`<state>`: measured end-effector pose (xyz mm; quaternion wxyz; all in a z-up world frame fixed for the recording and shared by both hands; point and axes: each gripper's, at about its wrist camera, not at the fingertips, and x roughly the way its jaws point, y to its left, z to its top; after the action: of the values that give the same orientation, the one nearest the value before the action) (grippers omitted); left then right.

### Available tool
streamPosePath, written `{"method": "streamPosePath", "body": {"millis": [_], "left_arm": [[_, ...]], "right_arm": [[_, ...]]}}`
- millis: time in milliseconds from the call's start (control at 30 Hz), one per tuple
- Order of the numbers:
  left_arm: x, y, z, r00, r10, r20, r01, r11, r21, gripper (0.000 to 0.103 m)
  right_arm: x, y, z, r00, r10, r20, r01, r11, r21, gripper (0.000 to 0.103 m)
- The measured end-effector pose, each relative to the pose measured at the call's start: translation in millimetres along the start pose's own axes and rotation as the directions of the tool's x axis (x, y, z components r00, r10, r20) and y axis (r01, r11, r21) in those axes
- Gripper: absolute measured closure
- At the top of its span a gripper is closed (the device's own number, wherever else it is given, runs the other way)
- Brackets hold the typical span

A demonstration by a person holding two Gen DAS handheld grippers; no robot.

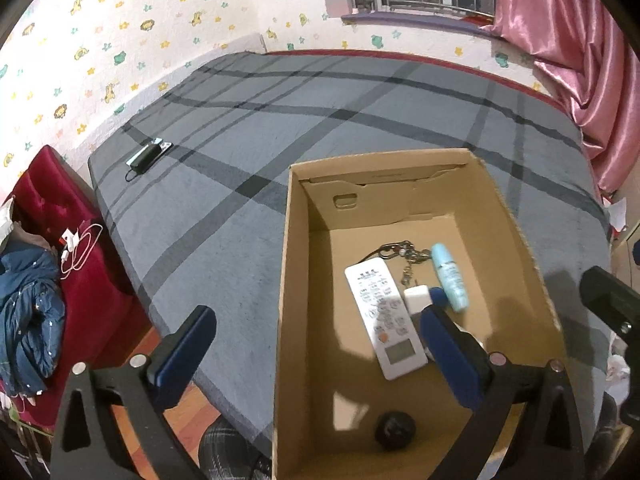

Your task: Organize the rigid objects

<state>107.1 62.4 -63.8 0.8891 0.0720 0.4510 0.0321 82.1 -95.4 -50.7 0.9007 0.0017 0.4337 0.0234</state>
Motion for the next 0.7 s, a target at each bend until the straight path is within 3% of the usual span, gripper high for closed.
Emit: {"method": "streamPosePath", "body": {"millis": [700], "left_arm": [[-80,-27,-30,0.997,-0.062,0.054,0.060,0.998,0.036,0.000]], "right_arm": [[-74,-12,-30,0.997,-0.007,0.073,0.008,1.000,-0.023,0.000]]}}
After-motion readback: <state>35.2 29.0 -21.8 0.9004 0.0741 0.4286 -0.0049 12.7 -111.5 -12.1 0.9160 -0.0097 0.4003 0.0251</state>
